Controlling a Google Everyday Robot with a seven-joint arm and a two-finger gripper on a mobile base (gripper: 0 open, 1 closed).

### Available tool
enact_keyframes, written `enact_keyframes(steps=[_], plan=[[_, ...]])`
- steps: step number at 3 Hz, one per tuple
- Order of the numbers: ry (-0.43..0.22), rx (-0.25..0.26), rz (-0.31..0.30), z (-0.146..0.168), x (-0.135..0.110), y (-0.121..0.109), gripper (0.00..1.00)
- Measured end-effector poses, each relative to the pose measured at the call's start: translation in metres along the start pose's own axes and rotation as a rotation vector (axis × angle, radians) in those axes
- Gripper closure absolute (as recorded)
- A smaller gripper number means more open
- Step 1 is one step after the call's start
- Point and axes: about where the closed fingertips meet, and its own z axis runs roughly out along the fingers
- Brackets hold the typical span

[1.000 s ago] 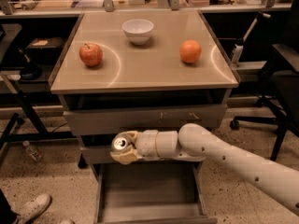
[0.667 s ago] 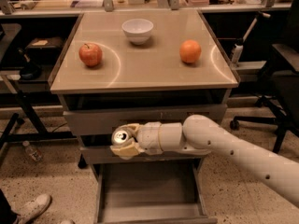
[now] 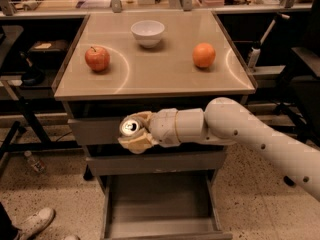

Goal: Pick 7up can from bottom drawer and place on counter

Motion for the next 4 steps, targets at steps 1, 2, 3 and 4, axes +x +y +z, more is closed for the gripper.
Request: enact_keyframes(steps=[1,2,3,4], plan=[[0.0,0.0,-0.002,0.0,-0.001,0.0,1.0],[-0.022,0.011,-0.022,-0.011,-0.025,-0.002,1.0],[-0.026,0.033,-0.051,-0.033,-0.061,-0.015,1.0],[-0.019,0.06,-0.068,-0.054,-0.091,-0.039,1.0]])
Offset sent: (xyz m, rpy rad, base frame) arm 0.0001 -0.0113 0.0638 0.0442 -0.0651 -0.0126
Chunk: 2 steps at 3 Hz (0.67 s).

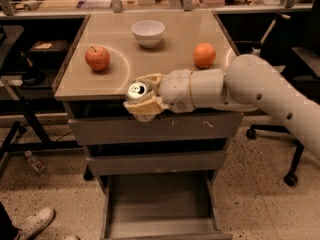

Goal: Pick 7up can from bottom drawer and place on counter

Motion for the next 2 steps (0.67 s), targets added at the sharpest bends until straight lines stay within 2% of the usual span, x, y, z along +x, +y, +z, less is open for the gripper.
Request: enact_keyframes(steps=[2], plan=[[0.02,0.023,-0.039,-0.026,-0.043,-0.058,1.0]])
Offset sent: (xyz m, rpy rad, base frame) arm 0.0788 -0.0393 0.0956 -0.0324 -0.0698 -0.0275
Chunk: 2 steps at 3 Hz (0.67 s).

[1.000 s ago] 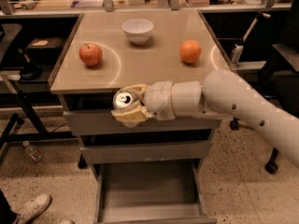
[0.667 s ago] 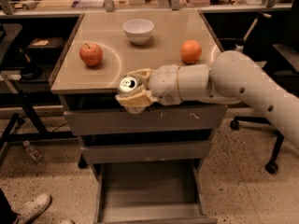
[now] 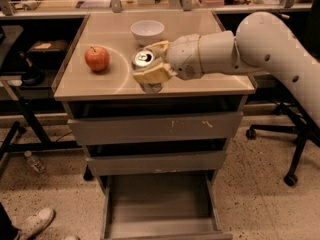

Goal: Pick 7up can from bottom drawer and place on counter

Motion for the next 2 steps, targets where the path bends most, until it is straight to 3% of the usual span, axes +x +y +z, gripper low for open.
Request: enact_keyframes(steps=[2], plan=[[-0.056,-0.042,-0.023,0.019,-0.012,-0.064,1.0]])
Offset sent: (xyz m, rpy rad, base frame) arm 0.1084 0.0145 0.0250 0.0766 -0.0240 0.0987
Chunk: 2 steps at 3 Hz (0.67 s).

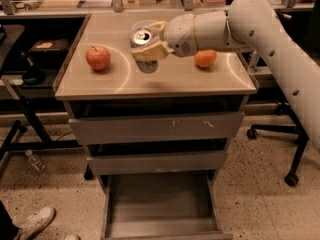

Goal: Pick 7up can from bottom drawer and place on counter

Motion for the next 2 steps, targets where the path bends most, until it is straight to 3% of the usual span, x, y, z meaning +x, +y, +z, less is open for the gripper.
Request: enact_keyframes(steps=[2], plan=[[-0.029,-0.088,0.037,0.042,0.023,-0.039,1.0]])
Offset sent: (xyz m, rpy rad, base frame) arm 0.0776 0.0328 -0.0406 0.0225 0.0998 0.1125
